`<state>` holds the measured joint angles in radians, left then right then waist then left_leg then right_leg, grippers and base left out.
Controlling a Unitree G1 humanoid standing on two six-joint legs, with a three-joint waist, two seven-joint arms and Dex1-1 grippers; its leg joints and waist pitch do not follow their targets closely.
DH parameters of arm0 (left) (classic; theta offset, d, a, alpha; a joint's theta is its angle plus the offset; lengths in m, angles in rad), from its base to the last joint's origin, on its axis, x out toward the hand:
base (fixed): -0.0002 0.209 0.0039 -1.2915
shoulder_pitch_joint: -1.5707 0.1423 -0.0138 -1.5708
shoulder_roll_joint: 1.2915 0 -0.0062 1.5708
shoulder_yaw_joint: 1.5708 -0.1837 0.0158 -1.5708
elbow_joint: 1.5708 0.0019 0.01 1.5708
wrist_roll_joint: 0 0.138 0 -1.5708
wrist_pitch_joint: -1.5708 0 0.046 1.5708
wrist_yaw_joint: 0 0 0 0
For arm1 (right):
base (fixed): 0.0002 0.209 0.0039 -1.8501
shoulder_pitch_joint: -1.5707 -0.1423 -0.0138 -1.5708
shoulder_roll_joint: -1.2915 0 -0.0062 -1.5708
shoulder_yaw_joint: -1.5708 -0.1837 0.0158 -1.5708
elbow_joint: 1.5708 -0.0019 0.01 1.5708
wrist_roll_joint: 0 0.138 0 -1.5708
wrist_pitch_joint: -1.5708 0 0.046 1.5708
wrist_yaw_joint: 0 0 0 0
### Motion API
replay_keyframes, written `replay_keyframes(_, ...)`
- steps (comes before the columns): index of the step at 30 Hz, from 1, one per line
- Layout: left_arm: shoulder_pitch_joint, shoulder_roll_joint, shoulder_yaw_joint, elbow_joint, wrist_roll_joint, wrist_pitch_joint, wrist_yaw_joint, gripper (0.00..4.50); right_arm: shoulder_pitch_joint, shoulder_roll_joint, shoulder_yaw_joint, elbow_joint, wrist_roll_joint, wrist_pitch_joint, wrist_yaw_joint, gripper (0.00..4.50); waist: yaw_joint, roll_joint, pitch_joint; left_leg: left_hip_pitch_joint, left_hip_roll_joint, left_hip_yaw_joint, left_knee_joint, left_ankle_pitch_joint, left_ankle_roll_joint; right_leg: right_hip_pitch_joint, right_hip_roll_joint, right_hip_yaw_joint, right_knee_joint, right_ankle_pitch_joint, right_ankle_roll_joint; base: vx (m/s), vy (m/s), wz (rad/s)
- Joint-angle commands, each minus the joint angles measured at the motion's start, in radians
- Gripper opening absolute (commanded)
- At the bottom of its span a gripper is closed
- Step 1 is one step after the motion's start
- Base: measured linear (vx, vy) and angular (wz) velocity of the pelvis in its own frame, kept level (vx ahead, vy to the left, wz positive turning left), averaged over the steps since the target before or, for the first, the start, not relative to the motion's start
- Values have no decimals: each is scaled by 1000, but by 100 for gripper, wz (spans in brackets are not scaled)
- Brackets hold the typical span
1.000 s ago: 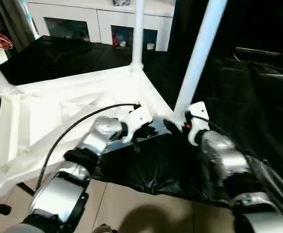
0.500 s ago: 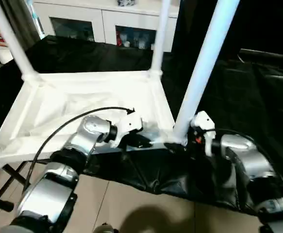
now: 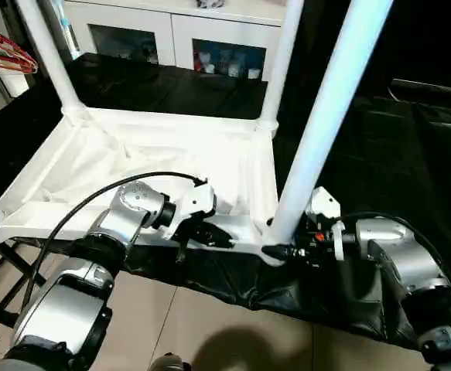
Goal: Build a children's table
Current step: Rotate leg to tighten
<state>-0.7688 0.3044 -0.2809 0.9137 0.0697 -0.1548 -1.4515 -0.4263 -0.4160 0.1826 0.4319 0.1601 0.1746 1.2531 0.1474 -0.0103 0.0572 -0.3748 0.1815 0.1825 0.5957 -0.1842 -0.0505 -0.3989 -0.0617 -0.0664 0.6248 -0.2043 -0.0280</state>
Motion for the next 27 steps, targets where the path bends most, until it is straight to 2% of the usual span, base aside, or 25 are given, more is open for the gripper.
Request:
replay_keyframes(1,-20,-25,0,-38,-26,-7,21,0,19,23,48,-44,18,9,39,272,-1,-2,-70,16,65,-20,-65,-130,71,55,-102,53,-67,-41,-249,0,0,0)
replay_keyframes(6,-28,-39,5,-15,-2,-10,96,0,16,63,19,-11,6,-10,-55,267,-3,-3,-68,15,65,-20,-66,-137,67,53,-103,53,-68,-57,-246,0,0,0)
replay_keyframes(7,-42,-65,9,15,26,-8,199,0,2,117,-15,44,-25,-26,-203,267,-7,-4,-68,16,64,-21,-67,-145,51,50,-104,54,-71,-90,-238,0,0,0)
replay_keyframes(8,-42,-65,9,15,26,-8,199,0,2,117,-15,44,-25,-26,-203,267,-10,-2,-66,19,63,-22,-69,-160,44,47,-104,54,-75,-113,-236,0,0,0)
replay_keyframes(9,-55,-89,12,37,47,2,282,0,-11,158,-38,85,-49,-15,-328,267,-12,-5,-63,20,61,-23,-72,-185,31,51,-105,53,-84,-181,-220,0,0,0)
replay_keyframes(10,-64,-107,15,49,57,12,338,0,-19,185,-51,111,-65,-10,-412,267,-15,0,-58,24,60,-23,-76,-209,11,44,-106,56,-90,-240,-207,0,0,0)
replay_keyframes(12,-73,-129,20,59,59,26,384,0,-27,212,-62,132,-75,0,-483,266,-21,-3,-58,27,59,-28,-80,-243,-10,47,-108,55,-99,-337,-177,0,0,0)
replay_keyframes(13,-79,-144,25,63,57,37,406,0,-31,231,-70,144,-79,5,-527,266,-21,-4,-60,29,59,-28,-79,-242,-10,46,-109,57,-101,-341,-171,0,0,0)
replay_keyframes(14,-91,-177,28,71,62,50,466,0,-48,276,-88,180,-89,12,-632,266,-26,0,-60,27,61,-28,-81,-229,-12,45,-107,59,-98,-310,-175,0,0,0)
replay_keyframes(16,-96,-193,27,73,64,55,489,0,-60,301,-101,201,-93,16,-694,266,-33,0,-61,25,59,-29,-82,-228,-14,47,-105,57,-95,-271,-184,0,0,0)
replay_keyframes(18,-104,-219,22,78,75,58,548,0,-94,353,-137,255,-97,30,-838,266,-41,9,-65,23,59,-28,-81,-206,-15,46,-104,59,-88,-209,-200,0,0,0)
replay_keyframes(19,-108,-235,21,85,89,53,595,0,-118,386,-151,292,-106,9,-906,266,-43,12,-67,22,56,-28,-79,-198,-15,49,-101,58,-86,-177,-204,0,0,0)
replay_keyframes(21,-109,-244,21,86,95,51,617,0,-128,401,-152,307,-111,-9,-932,266,-44,12,-67,23,56,-26,-78,-190,-9,50,-101,58,-85,-137,-211,0,0,0)
replay_keyframes(23,-106,-266,17,87,107,36,659,0,-158,438,-144,345,-143,-88,-994,266,-44,14,-69,20,56,-26,-77,-175,-2,52,-102,58,-80,-101,-217,0,0,0)
replay_keyframes(25,-104,-268,18,87,107,34,656,0,-161,441,-141,347,-143,-100,-985,266,-43,16,-70,20,55,-23,-73,-158,13,54,-100,58,-77,-53,-225,0,0,0)
replay_keyframes(26,-104,-268,18,86,106,34,653,0,-162,441,-140,347,-142,-102,-980,322,-43,15,-70,20,54,-22,-74,-158,19,56,-100,58,-77,-50,-227,0,0,0)
replay_keyframes(27,-101,-267,16,84,106,35,650,0,-163,441,-142,347,-136,-105,-970,322,-42,16,-70,19,55,-23,-74,-154,28,57,-100,57,-77,-45,-227,0,0,0)
